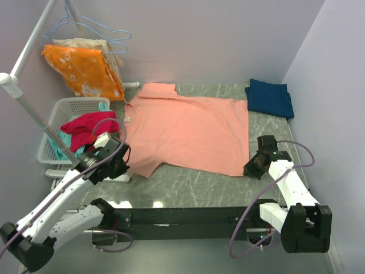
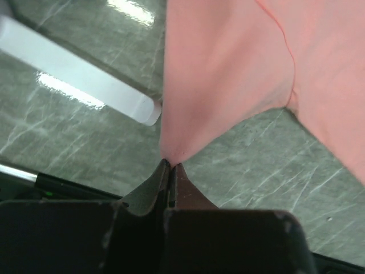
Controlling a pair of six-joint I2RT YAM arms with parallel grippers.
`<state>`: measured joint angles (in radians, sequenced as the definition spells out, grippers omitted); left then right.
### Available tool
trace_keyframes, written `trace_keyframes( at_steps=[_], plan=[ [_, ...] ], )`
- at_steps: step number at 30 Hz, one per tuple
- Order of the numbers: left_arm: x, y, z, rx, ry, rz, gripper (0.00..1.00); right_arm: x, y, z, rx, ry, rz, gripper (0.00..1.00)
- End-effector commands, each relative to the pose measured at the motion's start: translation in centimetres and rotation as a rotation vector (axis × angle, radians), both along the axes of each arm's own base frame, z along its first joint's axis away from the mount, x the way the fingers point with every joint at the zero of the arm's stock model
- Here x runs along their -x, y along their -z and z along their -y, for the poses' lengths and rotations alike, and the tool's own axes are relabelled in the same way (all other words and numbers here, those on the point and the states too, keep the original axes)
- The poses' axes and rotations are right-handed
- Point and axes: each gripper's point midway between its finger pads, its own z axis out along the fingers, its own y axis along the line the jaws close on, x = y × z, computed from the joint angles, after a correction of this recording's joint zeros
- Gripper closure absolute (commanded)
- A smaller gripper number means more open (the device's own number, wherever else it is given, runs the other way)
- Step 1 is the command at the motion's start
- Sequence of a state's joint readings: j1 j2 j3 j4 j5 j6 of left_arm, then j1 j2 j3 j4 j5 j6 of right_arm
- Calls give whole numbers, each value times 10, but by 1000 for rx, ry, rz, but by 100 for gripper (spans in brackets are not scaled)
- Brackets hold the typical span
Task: Fold and stack the t-shirts
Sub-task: Flatten the tshirt out
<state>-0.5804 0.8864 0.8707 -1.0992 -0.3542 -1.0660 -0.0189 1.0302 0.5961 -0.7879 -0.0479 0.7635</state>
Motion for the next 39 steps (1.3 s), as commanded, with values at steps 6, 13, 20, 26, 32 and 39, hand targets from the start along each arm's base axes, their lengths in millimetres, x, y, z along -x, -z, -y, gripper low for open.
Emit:
trace_keyframes(
  at_steps=[6,13,20,26,32,39],
  plan=[
    [44,-3,-44,-6,-214,6,99,9,12,10,33,165,-33,100],
    [51,0,-42,17,-211,-16,99,14,8,18,74,215,-53,100],
    [49,0,-43,14,-209,-3,99,13,1,24,99,245,-34,100],
    [33,-2,-35,-7,-174,9,99,8,-11,32,127,292,7,100],
    [18,1,-23,-12,-135,11,99,4,-23,43,171,354,40,100],
    [14,4,-22,-63,-124,-33,99,4,-22,50,201,399,19,100]
  ],
)
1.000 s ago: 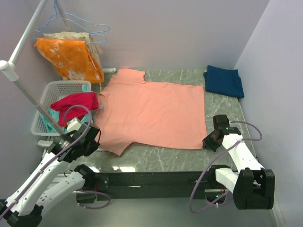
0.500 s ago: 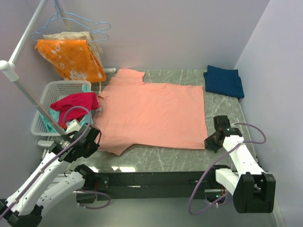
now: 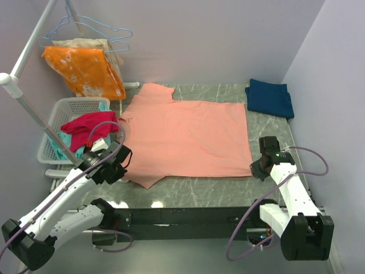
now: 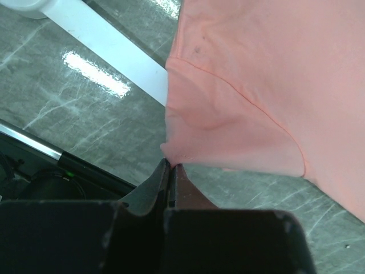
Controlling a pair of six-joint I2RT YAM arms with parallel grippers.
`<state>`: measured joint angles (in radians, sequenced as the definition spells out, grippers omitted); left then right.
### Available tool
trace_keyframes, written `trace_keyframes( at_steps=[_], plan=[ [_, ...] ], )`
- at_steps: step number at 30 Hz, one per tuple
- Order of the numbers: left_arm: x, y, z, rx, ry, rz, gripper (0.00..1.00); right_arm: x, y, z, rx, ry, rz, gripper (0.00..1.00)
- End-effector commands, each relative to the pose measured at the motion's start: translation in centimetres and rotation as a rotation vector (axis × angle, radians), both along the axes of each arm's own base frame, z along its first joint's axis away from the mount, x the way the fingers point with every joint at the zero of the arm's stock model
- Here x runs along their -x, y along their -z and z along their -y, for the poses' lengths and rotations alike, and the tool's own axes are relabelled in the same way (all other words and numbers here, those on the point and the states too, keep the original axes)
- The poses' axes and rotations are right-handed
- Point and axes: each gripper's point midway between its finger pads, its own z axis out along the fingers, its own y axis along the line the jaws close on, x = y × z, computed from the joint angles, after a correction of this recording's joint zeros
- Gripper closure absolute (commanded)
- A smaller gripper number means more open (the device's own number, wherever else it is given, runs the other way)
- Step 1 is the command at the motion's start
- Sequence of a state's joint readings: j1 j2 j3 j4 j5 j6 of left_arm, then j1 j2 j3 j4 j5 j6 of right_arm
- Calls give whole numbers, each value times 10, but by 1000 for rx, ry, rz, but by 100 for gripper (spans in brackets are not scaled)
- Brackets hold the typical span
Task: Fold and stack the t-shirts
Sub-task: Flatten the tshirt out, then fold the tshirt
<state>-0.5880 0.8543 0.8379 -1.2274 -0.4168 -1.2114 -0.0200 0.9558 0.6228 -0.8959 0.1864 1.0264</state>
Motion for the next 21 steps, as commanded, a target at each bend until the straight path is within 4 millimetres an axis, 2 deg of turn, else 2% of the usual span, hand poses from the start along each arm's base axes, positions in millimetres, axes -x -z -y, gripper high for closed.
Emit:
trace_keyframes(
  at_steps=[1,7,18,21],
  plan=[
    [-10,-10,2,-19,17,23,99,0,-9,16,66,85,-7,100],
    [-12,-6,8,-1,36,17,99,6,-12,25,102,156,-17,100],
    [-20,1,26,36,89,0,99,-7,-10,32,101,187,-43,100],
    [-16,7,29,43,97,-29,99,-11,-7,36,93,191,-54,100]
  ],
)
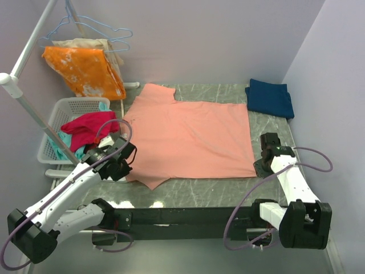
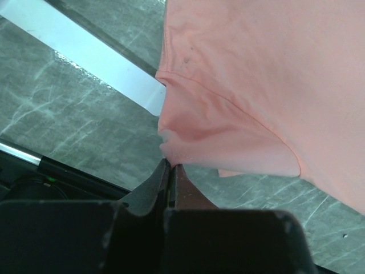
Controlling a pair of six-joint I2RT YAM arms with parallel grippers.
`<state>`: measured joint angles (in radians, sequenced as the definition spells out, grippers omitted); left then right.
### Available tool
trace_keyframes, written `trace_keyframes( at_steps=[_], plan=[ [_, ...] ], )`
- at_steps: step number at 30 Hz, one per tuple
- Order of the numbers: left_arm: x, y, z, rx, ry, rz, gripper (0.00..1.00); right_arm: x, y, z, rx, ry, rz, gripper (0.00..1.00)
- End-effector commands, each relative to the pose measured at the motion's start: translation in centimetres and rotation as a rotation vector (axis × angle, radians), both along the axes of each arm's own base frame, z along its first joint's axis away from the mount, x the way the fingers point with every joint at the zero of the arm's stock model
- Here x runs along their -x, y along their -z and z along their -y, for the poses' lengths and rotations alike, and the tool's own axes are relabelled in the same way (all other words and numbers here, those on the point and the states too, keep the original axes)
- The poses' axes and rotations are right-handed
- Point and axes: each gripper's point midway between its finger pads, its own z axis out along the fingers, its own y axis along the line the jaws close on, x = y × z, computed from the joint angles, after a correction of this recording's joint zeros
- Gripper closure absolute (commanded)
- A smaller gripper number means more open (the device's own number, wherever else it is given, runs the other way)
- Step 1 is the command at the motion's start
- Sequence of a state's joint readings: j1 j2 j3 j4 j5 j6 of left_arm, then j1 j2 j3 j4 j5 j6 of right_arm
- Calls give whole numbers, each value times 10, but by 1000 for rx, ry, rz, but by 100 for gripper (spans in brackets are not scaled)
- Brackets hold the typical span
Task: Fold and stack the t-shirts
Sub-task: Fold the tshirt
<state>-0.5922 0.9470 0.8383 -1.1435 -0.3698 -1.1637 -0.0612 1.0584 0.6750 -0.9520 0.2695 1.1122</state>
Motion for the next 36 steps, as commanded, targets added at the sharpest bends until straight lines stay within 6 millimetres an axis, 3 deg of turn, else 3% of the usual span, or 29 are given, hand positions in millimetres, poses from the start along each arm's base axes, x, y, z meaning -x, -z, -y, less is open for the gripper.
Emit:
trace_keyframes(
  at_steps=[1,12,29,36],
  plan=[
    [-3,-1,11,34,24,2,99,-15,-7,16,37,42,28,100],
    [6,9,13,12,-33,-48,99,-3,21,19,-41,54,-46,100],
    [33,-12,10,45,-204,7,99,3,29,16,-86,-7,-53,100],
    [25,-21,17,38,-183,47,99,3,25,16,-77,-27,-28,100]
  ],
)
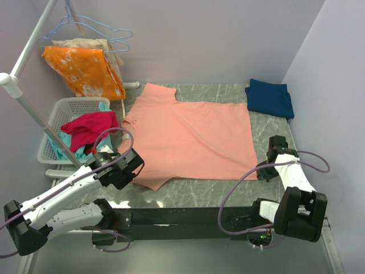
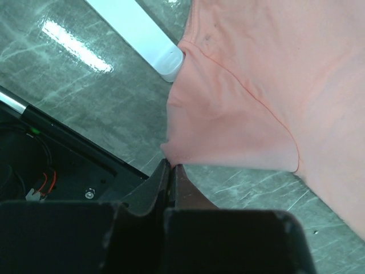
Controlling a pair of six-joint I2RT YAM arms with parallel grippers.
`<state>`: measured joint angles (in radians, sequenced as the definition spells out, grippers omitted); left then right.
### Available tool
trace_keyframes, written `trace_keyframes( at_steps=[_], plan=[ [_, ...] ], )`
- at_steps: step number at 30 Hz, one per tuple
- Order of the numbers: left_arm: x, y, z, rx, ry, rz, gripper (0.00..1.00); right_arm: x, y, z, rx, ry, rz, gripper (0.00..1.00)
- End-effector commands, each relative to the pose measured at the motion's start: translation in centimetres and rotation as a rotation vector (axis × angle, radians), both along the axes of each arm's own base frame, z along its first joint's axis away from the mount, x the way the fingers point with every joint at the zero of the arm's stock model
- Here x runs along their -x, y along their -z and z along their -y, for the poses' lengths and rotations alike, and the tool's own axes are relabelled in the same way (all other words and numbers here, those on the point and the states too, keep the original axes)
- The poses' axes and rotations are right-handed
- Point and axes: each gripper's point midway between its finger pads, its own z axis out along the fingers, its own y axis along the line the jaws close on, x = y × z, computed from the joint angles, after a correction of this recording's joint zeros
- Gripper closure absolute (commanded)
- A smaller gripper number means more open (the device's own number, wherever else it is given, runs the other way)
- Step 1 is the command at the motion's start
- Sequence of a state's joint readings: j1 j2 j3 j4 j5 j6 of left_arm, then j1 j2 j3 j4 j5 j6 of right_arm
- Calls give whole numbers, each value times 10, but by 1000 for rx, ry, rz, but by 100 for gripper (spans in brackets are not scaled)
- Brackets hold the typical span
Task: Fold and stack the t-shirts
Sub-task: Fold the tshirt
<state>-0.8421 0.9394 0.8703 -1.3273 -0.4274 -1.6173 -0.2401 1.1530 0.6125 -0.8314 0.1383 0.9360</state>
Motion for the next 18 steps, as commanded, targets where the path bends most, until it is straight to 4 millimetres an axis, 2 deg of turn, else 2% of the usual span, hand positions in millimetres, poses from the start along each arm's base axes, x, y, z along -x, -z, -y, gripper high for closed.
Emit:
trace_keyframes(
  at_steps=[1,5,8,13,16,18],
  plan=[
    [-10,-15,0,-38,-9,46,99,-3,-7,6,35,-16,51,100],
    [-19,-18,8,-51,6,68,99,-15,-20,10,66,-70,117,100],
    [-29,-24,2,-123,-16,95,99,-24,-36,17,109,-105,149,100],
    [-48,-26,3,-202,-44,131,99,-43,-60,23,148,-145,226,100],
    [-58,-35,8,-208,-53,165,99,-55,-71,21,138,-158,278,100],
    [-69,-51,12,-198,-60,221,99,-62,-78,18,124,-173,310,100]
  ],
)
